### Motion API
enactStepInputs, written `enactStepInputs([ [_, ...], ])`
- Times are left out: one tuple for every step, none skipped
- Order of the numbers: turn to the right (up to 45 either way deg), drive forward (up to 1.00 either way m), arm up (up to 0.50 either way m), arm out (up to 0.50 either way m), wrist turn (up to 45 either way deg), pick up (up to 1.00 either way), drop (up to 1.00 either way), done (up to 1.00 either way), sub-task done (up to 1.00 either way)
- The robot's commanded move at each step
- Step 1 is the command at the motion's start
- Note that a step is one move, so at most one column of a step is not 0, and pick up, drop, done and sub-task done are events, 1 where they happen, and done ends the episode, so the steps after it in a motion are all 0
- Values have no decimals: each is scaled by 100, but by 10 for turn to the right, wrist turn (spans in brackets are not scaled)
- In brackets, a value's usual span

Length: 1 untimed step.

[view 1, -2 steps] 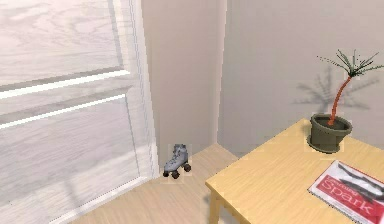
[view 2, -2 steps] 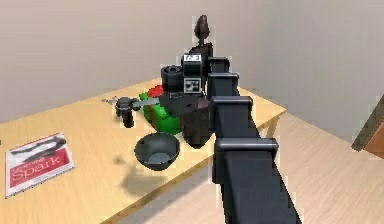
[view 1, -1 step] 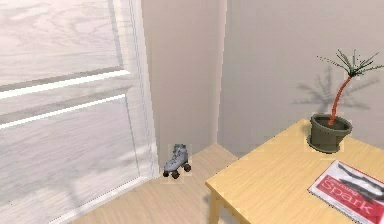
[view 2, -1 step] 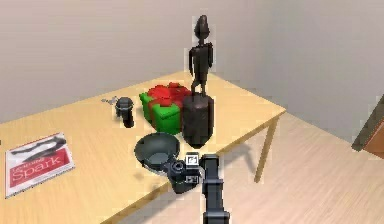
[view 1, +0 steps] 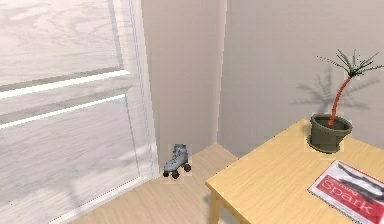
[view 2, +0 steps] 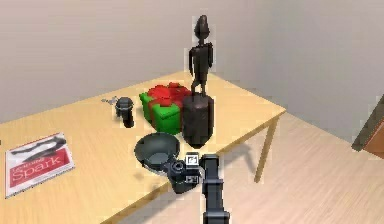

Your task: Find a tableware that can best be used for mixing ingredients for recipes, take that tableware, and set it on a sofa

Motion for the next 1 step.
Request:
enactStepInputs([
  [0, 0, 10, 0, 0, 0, 0, 0, 0],
])
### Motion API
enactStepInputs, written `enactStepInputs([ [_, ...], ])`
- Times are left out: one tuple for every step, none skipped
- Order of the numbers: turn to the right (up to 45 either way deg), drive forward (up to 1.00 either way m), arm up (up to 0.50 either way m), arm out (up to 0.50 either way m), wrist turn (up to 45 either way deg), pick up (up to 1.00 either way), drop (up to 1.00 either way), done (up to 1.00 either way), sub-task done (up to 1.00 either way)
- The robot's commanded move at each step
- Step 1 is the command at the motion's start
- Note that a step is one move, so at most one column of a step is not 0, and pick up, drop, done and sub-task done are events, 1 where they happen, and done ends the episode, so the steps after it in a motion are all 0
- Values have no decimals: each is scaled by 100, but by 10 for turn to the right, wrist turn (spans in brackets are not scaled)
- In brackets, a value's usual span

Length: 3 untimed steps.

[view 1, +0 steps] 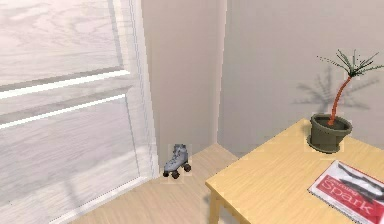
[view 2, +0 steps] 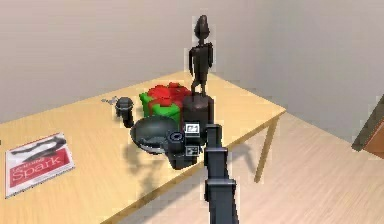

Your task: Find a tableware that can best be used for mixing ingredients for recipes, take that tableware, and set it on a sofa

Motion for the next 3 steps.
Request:
enactStepInputs([
  [0, 0, 16, 0, 0, 0, 0, 0, 0],
  [0, 0, 0, 0, -450, 0, 0, 0, 0],
  [0, 0, 0, 0, -450, 0, 0, 0, 0],
])
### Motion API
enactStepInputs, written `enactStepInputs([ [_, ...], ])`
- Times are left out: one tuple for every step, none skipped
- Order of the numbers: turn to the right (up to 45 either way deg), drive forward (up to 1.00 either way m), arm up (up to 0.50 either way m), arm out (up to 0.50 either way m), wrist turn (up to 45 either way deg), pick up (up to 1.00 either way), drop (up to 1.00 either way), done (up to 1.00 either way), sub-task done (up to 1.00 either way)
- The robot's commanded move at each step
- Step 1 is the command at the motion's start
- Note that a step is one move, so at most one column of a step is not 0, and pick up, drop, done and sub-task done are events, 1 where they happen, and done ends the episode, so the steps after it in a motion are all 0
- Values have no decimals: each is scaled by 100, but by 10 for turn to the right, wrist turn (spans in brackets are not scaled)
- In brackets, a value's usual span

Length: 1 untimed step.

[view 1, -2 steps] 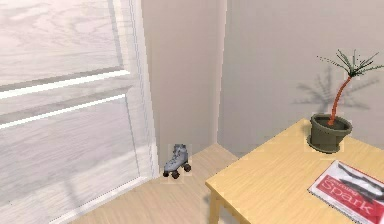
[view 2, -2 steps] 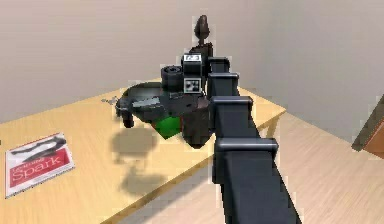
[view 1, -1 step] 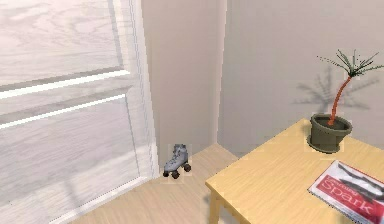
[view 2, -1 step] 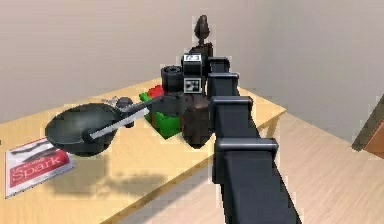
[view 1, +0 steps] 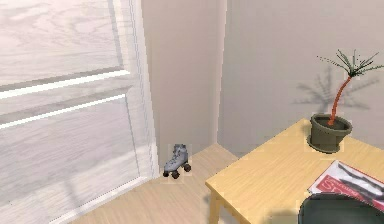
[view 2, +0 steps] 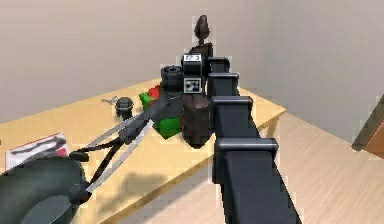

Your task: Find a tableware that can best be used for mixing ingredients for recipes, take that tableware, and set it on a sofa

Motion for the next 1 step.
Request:
enactStepInputs([
  [0, 0, 0, 0, -120, 0, 0, 0, 0],
])
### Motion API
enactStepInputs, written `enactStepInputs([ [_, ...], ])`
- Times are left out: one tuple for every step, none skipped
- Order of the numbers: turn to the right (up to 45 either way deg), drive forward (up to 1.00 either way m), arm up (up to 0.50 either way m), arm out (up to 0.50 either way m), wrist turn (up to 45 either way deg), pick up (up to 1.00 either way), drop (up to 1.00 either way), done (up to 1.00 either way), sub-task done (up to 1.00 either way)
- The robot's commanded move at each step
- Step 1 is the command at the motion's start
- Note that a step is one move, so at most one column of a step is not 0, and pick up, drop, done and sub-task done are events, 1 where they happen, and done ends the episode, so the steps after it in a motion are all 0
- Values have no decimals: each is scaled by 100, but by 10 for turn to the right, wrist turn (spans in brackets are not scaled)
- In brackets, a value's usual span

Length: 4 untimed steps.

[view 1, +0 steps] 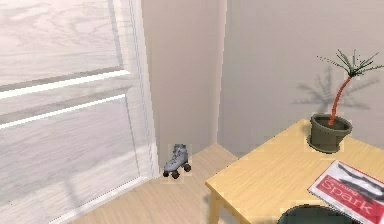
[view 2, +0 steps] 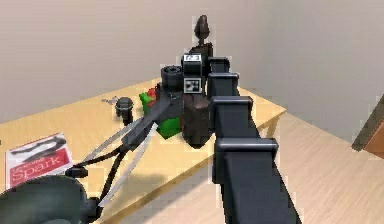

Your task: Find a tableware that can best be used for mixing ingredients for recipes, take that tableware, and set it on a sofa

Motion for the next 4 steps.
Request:
enactStepInputs([
  [0, 0, 0, -24, 0, 0, 0, 0, 0],
  [-450, 0, 0, 0, 0, 0, 0, 0, 0],
  [-450, 0, 0, 0, 0, 0, 0, 0, 0],
  [-450, 0, 0, 0, 0, 0, 0, 0, 0],
])
